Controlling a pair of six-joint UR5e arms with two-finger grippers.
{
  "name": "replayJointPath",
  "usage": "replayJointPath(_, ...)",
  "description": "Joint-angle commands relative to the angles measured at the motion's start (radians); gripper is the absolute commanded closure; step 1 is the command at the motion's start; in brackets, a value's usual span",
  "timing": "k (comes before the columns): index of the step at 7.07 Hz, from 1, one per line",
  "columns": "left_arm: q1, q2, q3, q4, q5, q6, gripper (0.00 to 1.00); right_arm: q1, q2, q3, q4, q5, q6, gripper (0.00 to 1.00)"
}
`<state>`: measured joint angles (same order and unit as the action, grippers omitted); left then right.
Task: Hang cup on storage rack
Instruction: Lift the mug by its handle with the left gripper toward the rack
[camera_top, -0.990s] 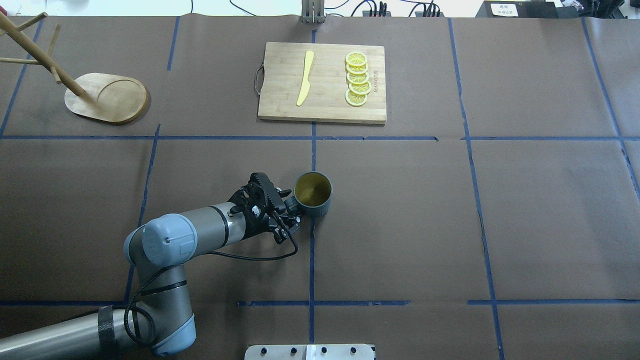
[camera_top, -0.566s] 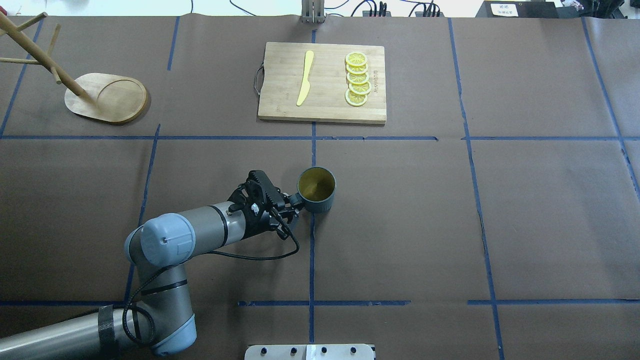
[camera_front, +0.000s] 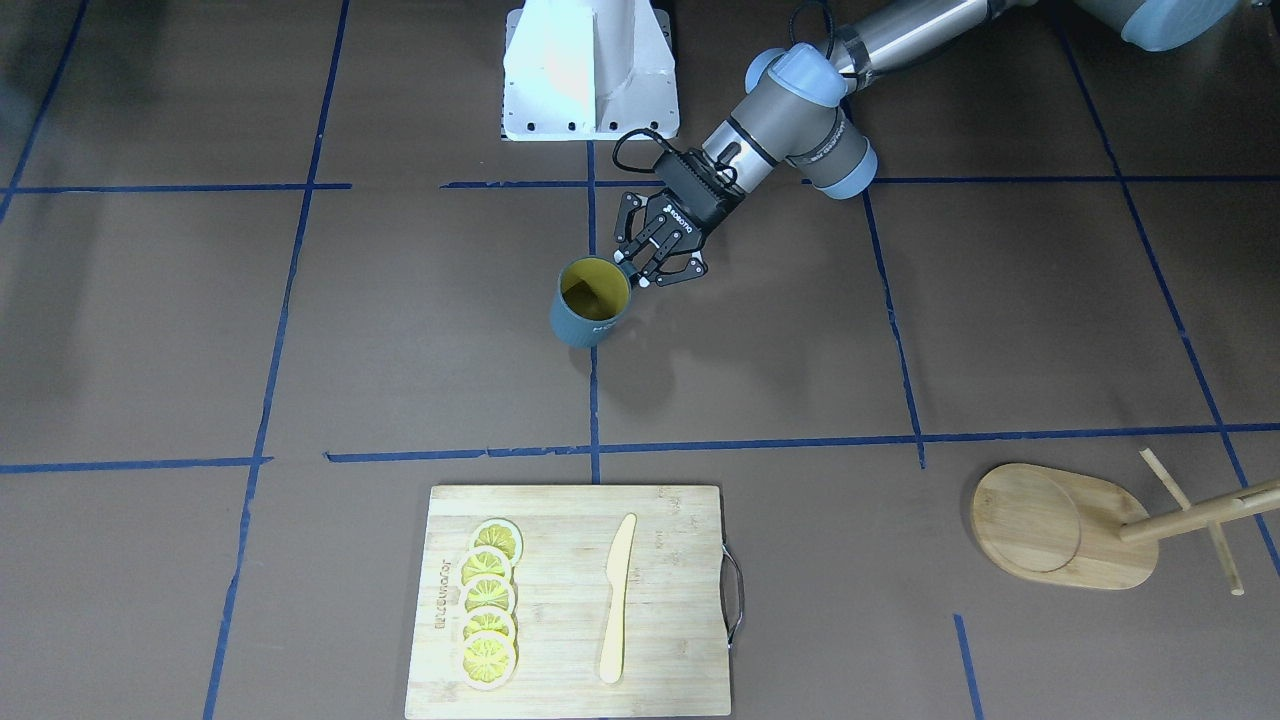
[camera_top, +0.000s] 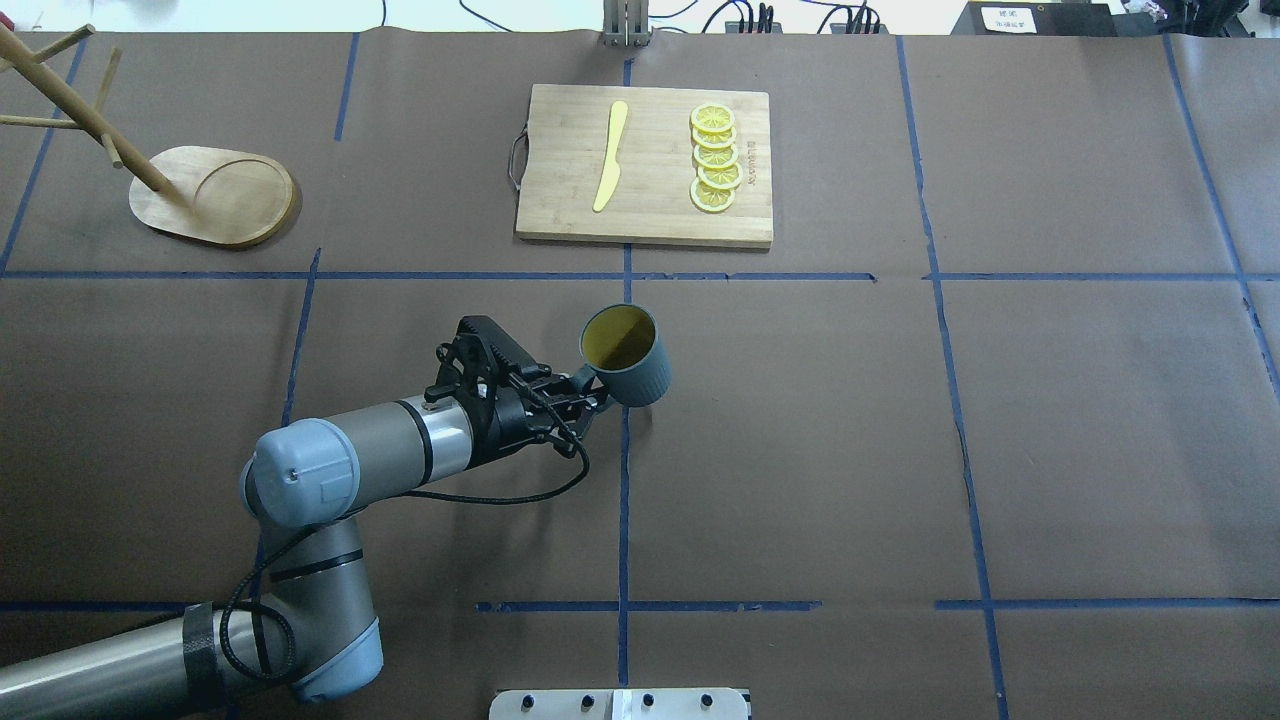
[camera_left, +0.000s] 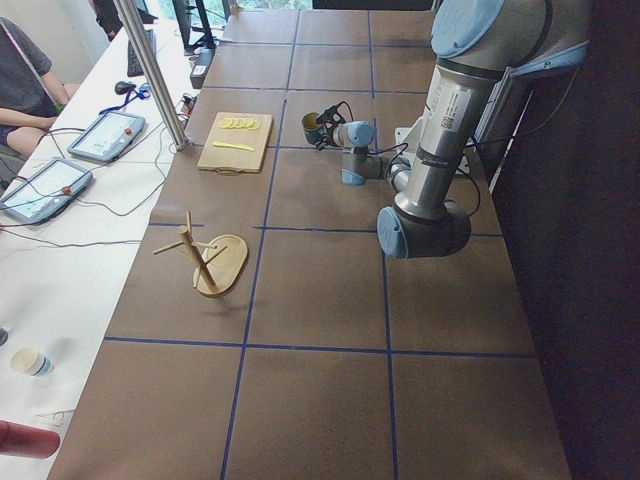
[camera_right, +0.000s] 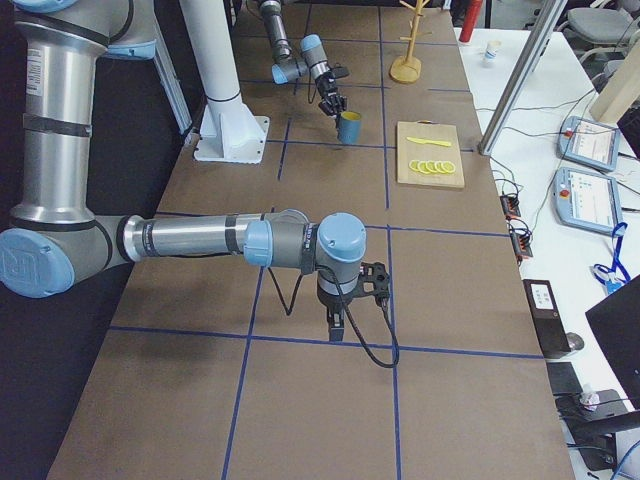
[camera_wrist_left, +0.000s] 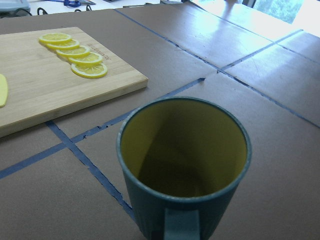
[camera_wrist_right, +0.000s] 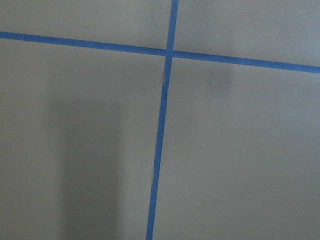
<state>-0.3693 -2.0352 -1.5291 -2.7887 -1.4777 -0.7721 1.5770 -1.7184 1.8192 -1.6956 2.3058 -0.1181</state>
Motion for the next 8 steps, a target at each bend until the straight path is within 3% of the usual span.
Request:
replayJointPath(1,-0.039,0.032,-0.080,-0.003,-0.001,-0.334,1.00,0.000,0.000,-0.001,0.001,0.000,-0.002,0.00)
replayJointPath(3,-0.107,0.035,-0.130,-0.003,-0.006,-0.668,1.00,0.000,0.002,-0.006,0.001,-0.002,-0.002,0.00)
replayJointPath(8,-0.356,0.035,-0.137,-0.045,-0.007,-1.356,1.00,0.000,0.009,-0.009,-0.001,-0.002,-0.002,0.00)
